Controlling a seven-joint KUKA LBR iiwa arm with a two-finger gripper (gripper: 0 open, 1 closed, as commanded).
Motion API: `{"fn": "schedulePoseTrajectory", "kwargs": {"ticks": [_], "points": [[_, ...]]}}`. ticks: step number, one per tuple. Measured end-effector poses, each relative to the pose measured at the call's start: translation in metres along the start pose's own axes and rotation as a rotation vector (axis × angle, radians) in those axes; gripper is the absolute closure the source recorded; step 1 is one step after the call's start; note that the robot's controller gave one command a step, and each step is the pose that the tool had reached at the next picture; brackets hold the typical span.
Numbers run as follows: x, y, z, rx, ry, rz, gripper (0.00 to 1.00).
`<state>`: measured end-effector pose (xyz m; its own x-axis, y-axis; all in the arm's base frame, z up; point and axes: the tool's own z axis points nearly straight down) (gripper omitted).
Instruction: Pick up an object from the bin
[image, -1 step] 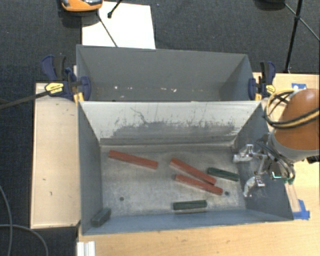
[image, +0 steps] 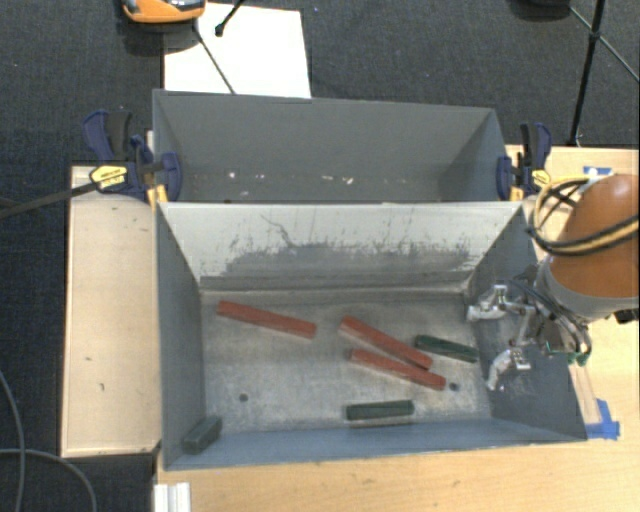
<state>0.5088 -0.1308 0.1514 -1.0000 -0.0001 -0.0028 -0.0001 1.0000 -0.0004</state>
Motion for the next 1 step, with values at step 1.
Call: {"fn": "schedulePoseTrajectory", "kwargs": {"ticks": [1], "points": [[-0.0191,0.0139,0.0745,0.0,-0.003,0.016,1.0]]}}
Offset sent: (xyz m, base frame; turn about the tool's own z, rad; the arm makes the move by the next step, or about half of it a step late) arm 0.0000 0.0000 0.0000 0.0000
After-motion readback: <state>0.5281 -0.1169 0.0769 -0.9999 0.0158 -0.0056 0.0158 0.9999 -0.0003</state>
